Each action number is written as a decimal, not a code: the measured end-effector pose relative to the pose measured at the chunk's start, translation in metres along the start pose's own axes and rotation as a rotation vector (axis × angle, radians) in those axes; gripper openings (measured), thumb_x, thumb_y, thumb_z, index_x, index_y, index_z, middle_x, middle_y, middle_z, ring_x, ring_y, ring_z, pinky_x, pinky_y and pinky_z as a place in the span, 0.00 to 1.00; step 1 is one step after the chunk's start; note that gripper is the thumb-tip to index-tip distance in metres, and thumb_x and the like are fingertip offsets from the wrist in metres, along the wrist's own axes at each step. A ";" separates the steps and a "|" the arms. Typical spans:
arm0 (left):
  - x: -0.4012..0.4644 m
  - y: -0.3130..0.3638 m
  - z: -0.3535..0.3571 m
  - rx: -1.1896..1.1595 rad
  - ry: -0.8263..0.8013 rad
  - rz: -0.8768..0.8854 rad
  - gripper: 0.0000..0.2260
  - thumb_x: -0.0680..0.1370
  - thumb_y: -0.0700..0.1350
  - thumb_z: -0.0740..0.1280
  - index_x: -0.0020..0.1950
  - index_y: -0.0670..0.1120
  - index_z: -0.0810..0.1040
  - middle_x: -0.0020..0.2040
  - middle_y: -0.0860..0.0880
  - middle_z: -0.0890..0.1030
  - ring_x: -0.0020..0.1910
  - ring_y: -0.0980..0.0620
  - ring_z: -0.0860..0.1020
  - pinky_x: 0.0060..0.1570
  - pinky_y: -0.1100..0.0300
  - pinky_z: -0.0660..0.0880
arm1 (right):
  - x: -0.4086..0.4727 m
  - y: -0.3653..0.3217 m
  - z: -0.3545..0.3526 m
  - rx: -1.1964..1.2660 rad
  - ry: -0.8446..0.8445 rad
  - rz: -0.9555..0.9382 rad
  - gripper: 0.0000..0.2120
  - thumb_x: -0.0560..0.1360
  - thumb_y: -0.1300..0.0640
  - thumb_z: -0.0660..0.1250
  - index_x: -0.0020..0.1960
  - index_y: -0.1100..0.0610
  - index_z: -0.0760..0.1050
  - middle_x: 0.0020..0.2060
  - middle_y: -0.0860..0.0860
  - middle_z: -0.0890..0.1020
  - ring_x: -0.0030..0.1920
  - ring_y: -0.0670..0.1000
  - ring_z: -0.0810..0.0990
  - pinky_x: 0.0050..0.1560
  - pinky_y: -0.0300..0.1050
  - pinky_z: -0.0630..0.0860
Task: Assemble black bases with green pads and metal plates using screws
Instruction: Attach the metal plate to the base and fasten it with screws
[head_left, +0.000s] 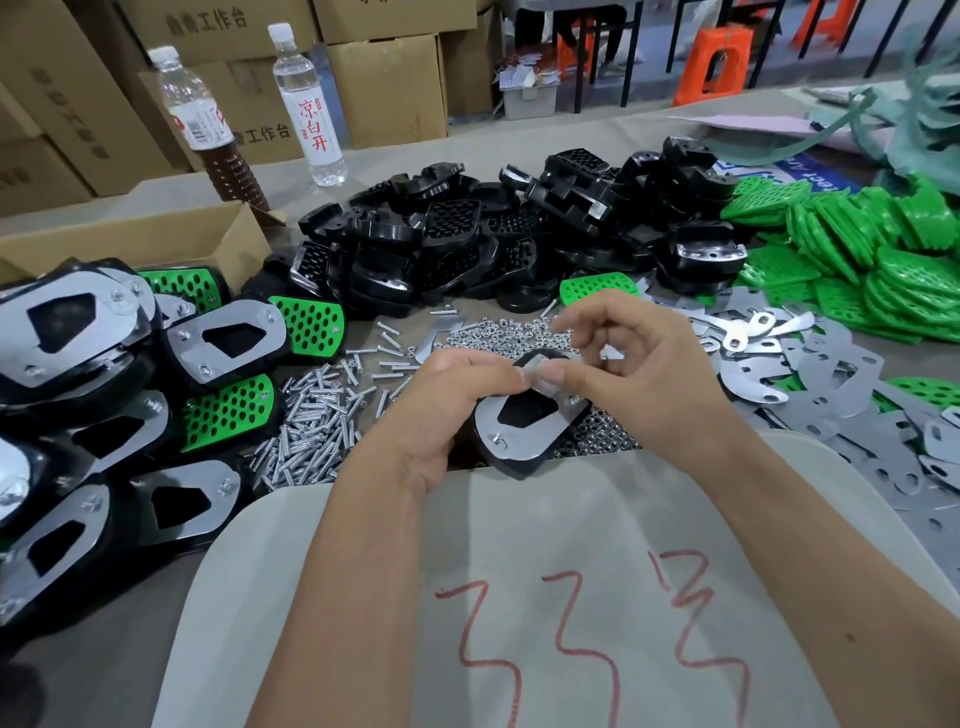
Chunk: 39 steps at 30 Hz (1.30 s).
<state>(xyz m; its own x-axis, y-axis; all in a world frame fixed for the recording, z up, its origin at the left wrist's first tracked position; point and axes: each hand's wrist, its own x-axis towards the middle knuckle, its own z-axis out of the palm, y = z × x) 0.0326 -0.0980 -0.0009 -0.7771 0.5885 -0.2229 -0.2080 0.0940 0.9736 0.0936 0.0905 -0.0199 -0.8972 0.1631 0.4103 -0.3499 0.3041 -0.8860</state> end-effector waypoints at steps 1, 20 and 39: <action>0.000 0.000 0.000 -0.002 -0.001 -0.003 0.11 0.69 0.44 0.72 0.42 0.37 0.79 0.36 0.42 0.76 0.31 0.46 0.74 0.31 0.61 0.70 | -0.001 -0.001 0.001 0.027 -0.041 0.002 0.09 0.71 0.59 0.81 0.48 0.51 0.84 0.44 0.50 0.79 0.40 0.53 0.75 0.42 0.56 0.80; -0.004 0.003 0.000 -0.082 0.037 -0.008 0.07 0.69 0.45 0.71 0.40 0.42 0.82 0.36 0.42 0.79 0.32 0.46 0.77 0.30 0.62 0.74 | 0.000 -0.004 -0.002 0.135 -0.107 0.059 0.14 0.66 0.45 0.80 0.46 0.53 0.86 0.52 0.53 0.82 0.48 0.50 0.78 0.52 0.45 0.73; -0.002 0.003 -0.001 -0.102 0.106 -0.019 0.05 0.68 0.44 0.73 0.40 0.43 0.84 0.38 0.43 0.83 0.34 0.45 0.81 0.35 0.57 0.78 | -0.001 -0.013 0.003 0.131 0.019 0.066 0.10 0.76 0.47 0.72 0.39 0.52 0.78 0.43 0.48 0.80 0.36 0.50 0.75 0.37 0.46 0.72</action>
<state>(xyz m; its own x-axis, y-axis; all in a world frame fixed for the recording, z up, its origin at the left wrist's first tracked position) 0.0330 -0.1000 0.0026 -0.8297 0.4991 -0.2500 -0.2780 0.0189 0.9604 0.0986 0.0834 -0.0094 -0.9147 0.1968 0.3530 -0.3235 0.1669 -0.9314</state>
